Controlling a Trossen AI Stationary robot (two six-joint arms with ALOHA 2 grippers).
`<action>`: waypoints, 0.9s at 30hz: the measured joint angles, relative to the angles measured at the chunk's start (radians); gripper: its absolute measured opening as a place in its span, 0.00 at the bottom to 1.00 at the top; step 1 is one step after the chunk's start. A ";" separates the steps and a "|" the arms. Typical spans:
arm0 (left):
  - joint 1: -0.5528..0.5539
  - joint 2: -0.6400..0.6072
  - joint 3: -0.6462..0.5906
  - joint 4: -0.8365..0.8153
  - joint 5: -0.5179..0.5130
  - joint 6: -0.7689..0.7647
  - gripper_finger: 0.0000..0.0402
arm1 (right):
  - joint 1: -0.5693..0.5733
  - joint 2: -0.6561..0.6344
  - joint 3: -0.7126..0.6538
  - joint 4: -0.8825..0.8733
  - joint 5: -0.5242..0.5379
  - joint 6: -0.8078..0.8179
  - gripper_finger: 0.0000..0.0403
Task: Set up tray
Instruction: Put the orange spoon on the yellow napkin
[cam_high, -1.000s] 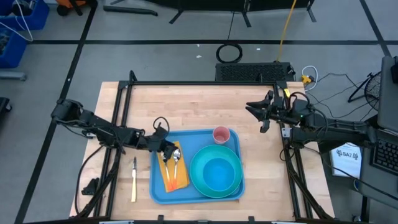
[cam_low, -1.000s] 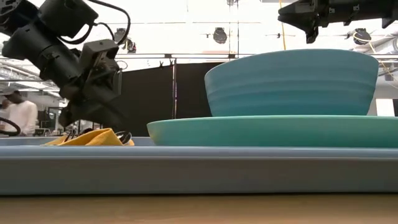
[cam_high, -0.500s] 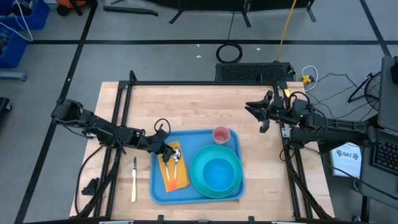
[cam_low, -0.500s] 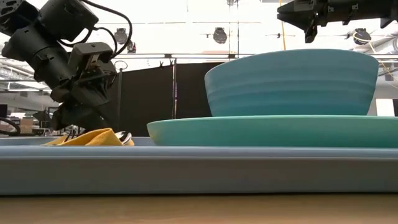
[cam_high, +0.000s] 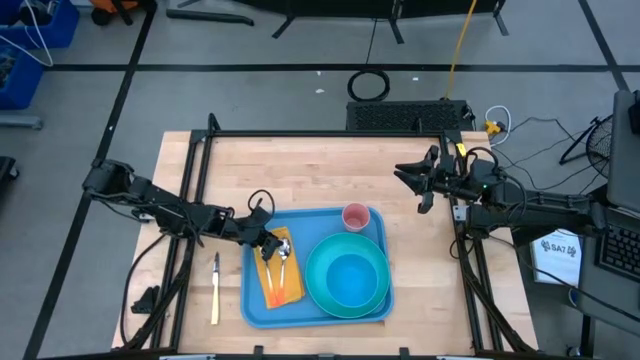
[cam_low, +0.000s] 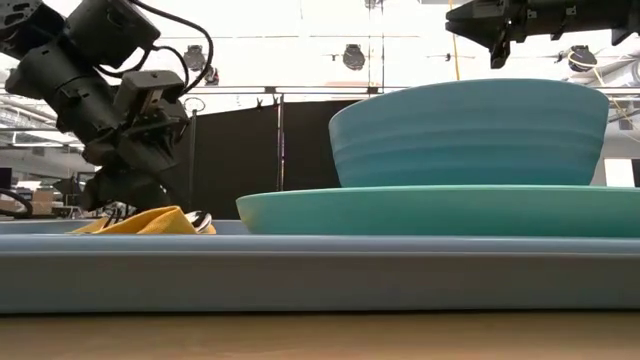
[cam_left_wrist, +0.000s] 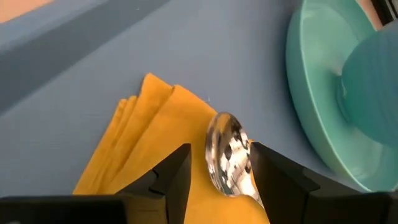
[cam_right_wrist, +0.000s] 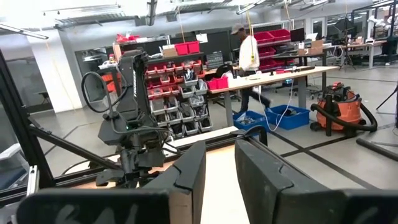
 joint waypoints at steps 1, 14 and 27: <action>0.005 0.005 0.000 0.003 0.001 -0.003 0.42 | 0.000 0.000 0.000 0.002 0.000 0.000 0.19; 0.024 0.021 0.000 0.031 0.057 0.000 0.42 | 0.000 0.000 0.000 0.004 0.000 0.000 0.19; 0.023 0.110 0.001 0.092 0.084 0.000 0.42 | 0.000 0.000 0.000 0.003 0.000 0.000 0.19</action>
